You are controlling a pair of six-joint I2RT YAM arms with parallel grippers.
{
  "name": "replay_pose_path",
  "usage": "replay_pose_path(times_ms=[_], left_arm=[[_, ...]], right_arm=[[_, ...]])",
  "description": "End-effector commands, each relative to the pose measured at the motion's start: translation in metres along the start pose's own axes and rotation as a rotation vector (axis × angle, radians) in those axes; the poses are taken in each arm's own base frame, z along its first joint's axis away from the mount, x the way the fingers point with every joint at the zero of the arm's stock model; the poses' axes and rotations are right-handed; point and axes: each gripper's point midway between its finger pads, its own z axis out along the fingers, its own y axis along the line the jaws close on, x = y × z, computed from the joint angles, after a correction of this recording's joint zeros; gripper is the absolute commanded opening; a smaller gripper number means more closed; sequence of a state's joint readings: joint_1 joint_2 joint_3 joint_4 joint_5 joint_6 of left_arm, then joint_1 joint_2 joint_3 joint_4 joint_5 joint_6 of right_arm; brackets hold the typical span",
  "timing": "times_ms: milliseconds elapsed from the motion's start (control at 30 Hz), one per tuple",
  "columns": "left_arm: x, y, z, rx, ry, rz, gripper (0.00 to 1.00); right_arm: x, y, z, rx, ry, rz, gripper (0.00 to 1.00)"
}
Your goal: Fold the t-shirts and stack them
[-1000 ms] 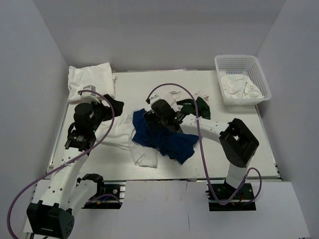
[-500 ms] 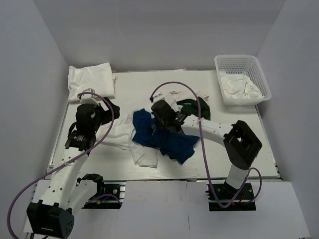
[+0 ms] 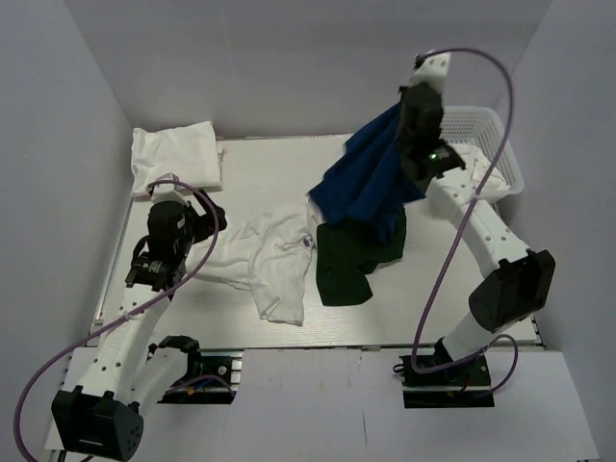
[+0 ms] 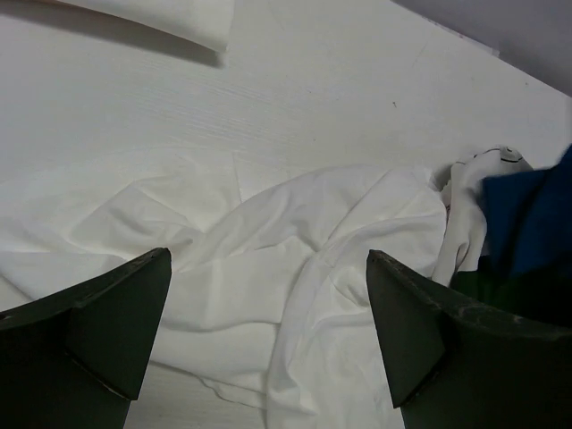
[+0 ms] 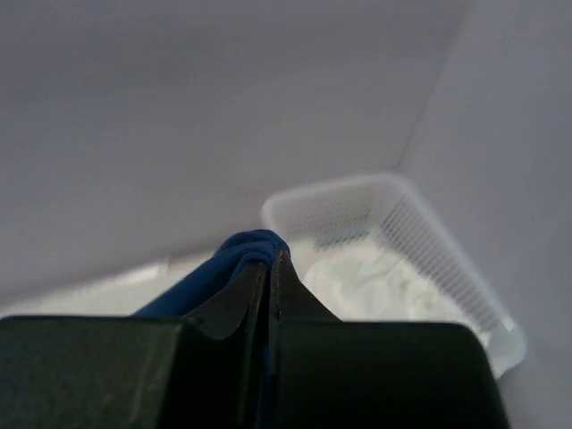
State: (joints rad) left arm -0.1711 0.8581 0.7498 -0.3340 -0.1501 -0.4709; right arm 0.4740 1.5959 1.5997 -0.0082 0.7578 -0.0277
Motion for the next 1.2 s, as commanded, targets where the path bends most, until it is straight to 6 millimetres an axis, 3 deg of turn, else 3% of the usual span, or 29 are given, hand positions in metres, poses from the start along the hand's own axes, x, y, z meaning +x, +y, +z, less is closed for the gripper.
replay_pose_path(times_ms=[0,33,67,100,133,167,200,233,267,300,433,467,500,567,633,667,733,767,800,833,867,933,1000,1033,1067,1100,1133,1167], left_arm=[[-0.005,0.003,0.005,-0.028,-0.004,-0.001,1.00],[-0.002,0.004,0.007,-0.033,0.005,0.001,1.00],[0.000,0.005,0.009,-0.037,0.013,0.002,1.00],[0.002,0.006,0.011,-0.041,0.023,0.004,1.00],[0.008,0.008,0.016,-0.052,0.043,0.008,1.00],[0.005,0.006,0.017,-0.051,0.042,0.008,1.00],[0.008,0.007,0.019,-0.057,0.052,0.009,1.00],[0.009,0.007,0.022,-0.058,0.055,0.010,1.00],[0.010,0.007,0.027,-0.064,0.067,0.012,1.00],[0.013,0.008,0.029,-0.070,0.078,0.014,1.00],[0.019,0.009,0.041,-0.086,0.111,0.020,1.00],[0.020,0.007,0.043,-0.077,0.121,0.029,1.00],[0.017,0.005,0.046,-0.076,0.119,0.029,1.00],[0.021,0.000,0.051,-0.054,0.156,0.040,1.00],[0.025,-0.001,0.054,-0.053,0.181,0.042,1.00],[0.029,-0.002,0.055,-0.048,0.195,0.042,1.00],[0.029,-0.002,0.055,-0.048,0.195,0.042,1.00],[0.030,-0.003,0.055,-0.037,0.201,0.041,1.00],[0.028,-0.006,0.053,-0.025,0.197,0.039,1.00],[0.028,-0.006,0.053,-0.025,0.197,0.039,1.00],[0.025,-0.010,0.050,-0.005,0.188,0.036,1.00],[0.016,-0.016,0.042,0.019,0.157,0.036,1.00],[0.008,-0.018,0.036,0.024,0.127,0.021,1.00],[0.004,-0.020,0.033,0.031,0.113,0.010,1.00],[-0.006,-0.024,0.025,0.047,0.080,0.006,1.00],[-0.009,-0.021,0.022,0.047,0.062,0.000,1.00],[-0.009,-0.023,0.018,0.063,0.058,-0.001,1.00],[-0.016,-0.028,0.014,0.087,0.034,-0.005,1.00]], right_arm=[[-0.112,-0.086,0.022,0.265,-0.281,0.055,0.00],[-0.124,-0.097,0.025,0.298,-0.315,0.066,0.00],[-0.149,-0.112,0.023,0.335,-0.360,0.071,0.00],[-0.133,-0.130,0.052,0.396,-0.329,0.033,0.00],[-0.182,-0.149,0.037,0.423,-0.433,0.106,0.00],[-0.189,-0.175,0.044,0.467,-0.455,0.099,0.00],[-0.174,-0.169,0.070,0.469,-0.436,0.083,0.00],[-0.203,-0.181,0.058,0.484,-0.512,0.118,0.00],[-0.204,-0.176,0.070,0.438,-0.535,0.095,0.00],[-0.210,-0.188,0.071,0.446,-0.573,0.103,0.00],[-0.167,-0.175,0.114,0.311,-0.504,0.061,0.00],[-0.136,-0.177,0.131,0.311,-0.439,0.047,0.00],[-0.125,-0.173,0.137,0.292,-0.416,0.036,0.00],[-0.075,-0.171,0.159,0.281,-0.301,0.023,0.00],[-0.040,-0.162,0.171,0.258,-0.219,0.009,0.00],[-0.013,-0.185,0.178,0.295,-0.167,0.020,0.00],[0.048,-0.187,0.185,0.302,-0.048,0.008,0.00],[0.066,-0.196,0.185,0.329,-0.004,0.036,0.00],[0.097,-0.200,0.185,0.354,0.077,0.031,0.00],[0.105,-0.201,0.186,0.378,0.095,0.086,0.00],[0.137,-0.207,0.182,0.425,0.196,0.063,0.00],[0.133,-0.212,0.177,0.462,0.210,0.078,0.30],[0.116,-0.203,0.166,0.424,0.214,0.077,0.72],[0.107,-0.184,0.162,0.312,0.212,0.092,0.90],[0.102,-0.174,0.159,0.263,0.205,0.101,0.90],[0.110,-0.163,0.153,0.209,0.225,0.088,0.90],[0.086,-0.140,0.137,0.073,0.190,0.065,0.90],[0.091,-0.109,0.127,-0.018,0.204,0.048,0.90]])
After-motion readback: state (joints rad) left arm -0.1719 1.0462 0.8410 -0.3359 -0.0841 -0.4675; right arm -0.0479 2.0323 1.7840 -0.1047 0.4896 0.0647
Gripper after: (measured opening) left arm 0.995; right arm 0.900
